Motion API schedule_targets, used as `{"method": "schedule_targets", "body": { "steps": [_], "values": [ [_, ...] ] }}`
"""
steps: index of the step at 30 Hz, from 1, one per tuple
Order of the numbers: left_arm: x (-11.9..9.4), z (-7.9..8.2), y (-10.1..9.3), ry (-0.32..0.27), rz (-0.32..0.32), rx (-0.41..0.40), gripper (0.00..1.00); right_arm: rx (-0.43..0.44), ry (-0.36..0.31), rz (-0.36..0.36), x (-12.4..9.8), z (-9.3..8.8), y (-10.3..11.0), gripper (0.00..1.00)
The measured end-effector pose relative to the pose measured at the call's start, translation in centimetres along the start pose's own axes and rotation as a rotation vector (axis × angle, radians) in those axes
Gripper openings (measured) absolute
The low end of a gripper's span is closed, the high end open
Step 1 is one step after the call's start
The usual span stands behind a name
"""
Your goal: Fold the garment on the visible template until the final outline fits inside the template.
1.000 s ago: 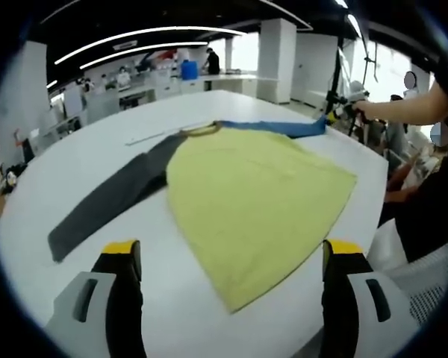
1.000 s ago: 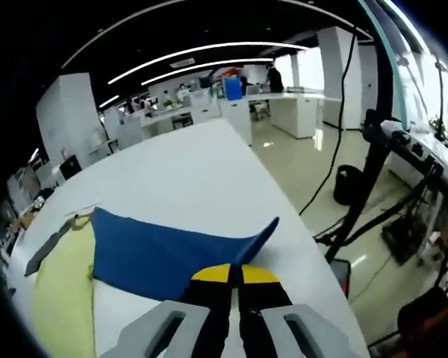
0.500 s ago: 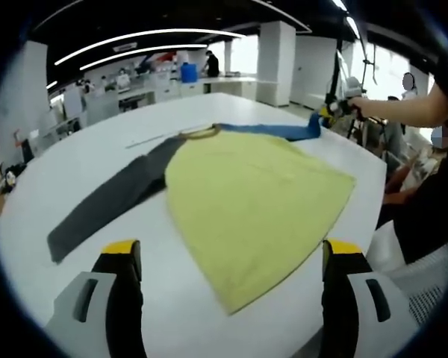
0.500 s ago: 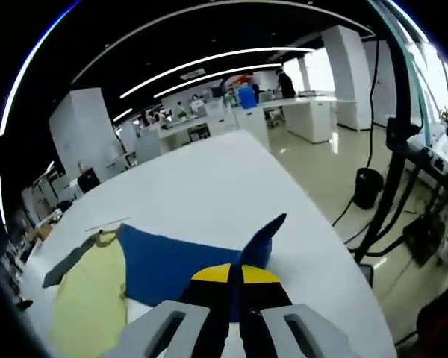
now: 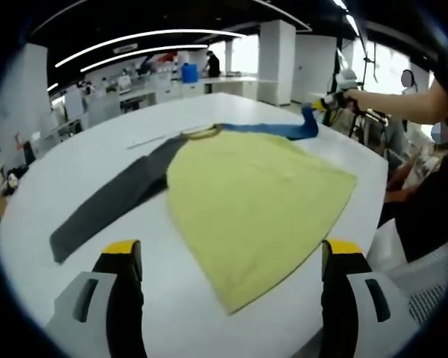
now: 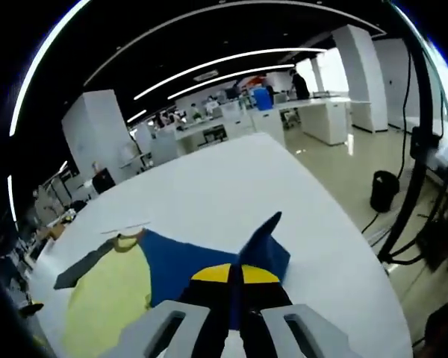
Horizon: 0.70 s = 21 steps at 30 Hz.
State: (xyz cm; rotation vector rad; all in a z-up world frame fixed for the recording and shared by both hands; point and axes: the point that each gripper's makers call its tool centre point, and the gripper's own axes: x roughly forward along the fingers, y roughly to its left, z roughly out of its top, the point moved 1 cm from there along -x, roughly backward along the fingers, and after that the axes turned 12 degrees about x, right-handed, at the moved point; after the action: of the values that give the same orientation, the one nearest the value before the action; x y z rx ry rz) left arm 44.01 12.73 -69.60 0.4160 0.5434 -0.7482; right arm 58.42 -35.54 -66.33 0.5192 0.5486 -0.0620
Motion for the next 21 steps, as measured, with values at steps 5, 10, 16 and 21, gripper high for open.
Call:
{"method": "schedule_targets", "body": {
  "steps": [5,10,16,21],
  "values": [
    [0.0,0.2,-0.1,-0.008,-0.006,0.000,0.97,-0.020,0.020,0.023,0.4,-0.3,1.2,0.00],
    [0.0,0.2,-0.2,-0.008,-0.009,0.001,0.97,-0.035,0.036,0.044,0.9,-0.6,2.3,0.00],
    [0.0,0.3,-0.2,-0.011,-0.014,0.001,0.97,-0.045,0.052,0.070,1.6,-1.0,3.9,0.00],
    [-0.1,0.2,-0.1,-0.012,-0.011,-0.003,0.97,-0.058,0.063,0.092,2.1,-1.2,5.4,0.00]
  ]
}}
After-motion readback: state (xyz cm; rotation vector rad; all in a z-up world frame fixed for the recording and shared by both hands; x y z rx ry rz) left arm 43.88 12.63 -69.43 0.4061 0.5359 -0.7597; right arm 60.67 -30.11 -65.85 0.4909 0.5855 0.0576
